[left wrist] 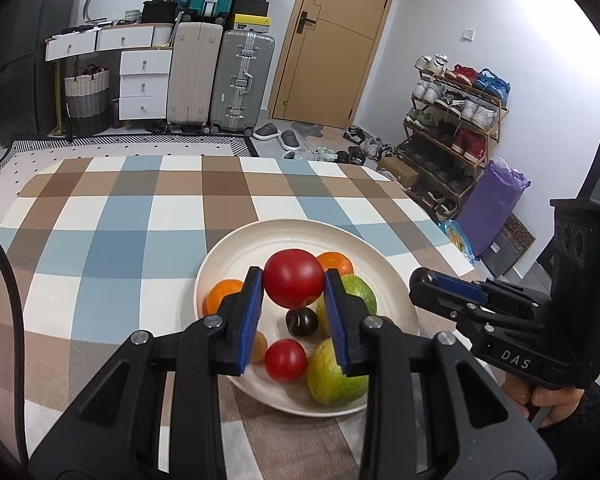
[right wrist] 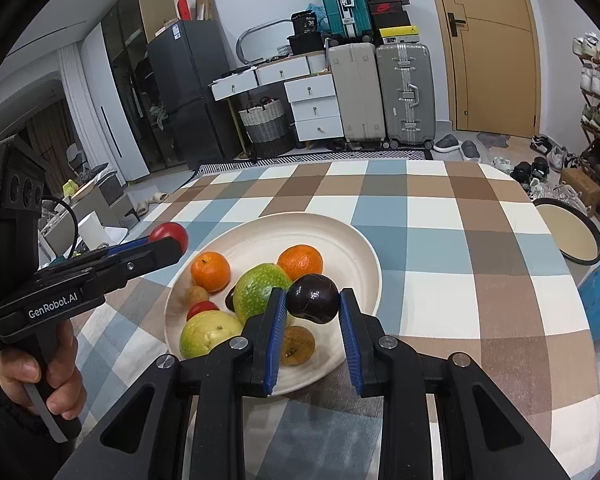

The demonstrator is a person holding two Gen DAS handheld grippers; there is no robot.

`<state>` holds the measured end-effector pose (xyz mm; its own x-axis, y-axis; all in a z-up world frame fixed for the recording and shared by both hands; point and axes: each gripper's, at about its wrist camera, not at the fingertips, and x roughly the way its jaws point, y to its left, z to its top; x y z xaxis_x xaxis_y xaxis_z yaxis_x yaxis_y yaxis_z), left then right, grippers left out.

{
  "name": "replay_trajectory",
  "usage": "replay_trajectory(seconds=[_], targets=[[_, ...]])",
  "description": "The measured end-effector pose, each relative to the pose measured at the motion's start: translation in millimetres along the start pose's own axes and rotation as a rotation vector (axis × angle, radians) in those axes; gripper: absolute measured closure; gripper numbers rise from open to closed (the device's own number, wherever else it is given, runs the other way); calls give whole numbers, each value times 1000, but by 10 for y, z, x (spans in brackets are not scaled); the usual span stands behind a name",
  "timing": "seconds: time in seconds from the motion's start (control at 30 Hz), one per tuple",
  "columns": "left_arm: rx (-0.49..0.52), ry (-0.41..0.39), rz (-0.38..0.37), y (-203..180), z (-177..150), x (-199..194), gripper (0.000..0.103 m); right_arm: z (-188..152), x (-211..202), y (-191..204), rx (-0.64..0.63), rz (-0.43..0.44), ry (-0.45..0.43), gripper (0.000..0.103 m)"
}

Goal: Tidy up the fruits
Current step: 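Lift the plum and tomato and carry them over the white plate, then open both tools to release plum and tomato onto the plate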

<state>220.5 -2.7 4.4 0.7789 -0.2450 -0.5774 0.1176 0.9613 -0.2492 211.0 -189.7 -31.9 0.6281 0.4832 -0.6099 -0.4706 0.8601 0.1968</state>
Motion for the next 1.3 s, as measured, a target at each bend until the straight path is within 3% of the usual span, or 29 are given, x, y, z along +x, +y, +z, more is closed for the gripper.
replay_trajectory(seconds=[0.3,0.87,0.93,1.1,1.17,1.3], targets=[[19,19,38,18,-75,213,75,-48,112,-71,34,-8,11,75],[33,21,49,13,-134,258,75,-84,173,-93,40,-15,16,75],[31,23,48,5,-132,257,75,-84,158,-86,38,-20,6,59],[26,4,48,7,-125,203,74,-83,115,-97,34,-46,-17,54],[23,-5,42,13,-125,170,67,-85,109,-101,35,-52,-16,52],[25,-22,72,8,-142,73,40,-101,49,-88,28,-67,-31,35]])
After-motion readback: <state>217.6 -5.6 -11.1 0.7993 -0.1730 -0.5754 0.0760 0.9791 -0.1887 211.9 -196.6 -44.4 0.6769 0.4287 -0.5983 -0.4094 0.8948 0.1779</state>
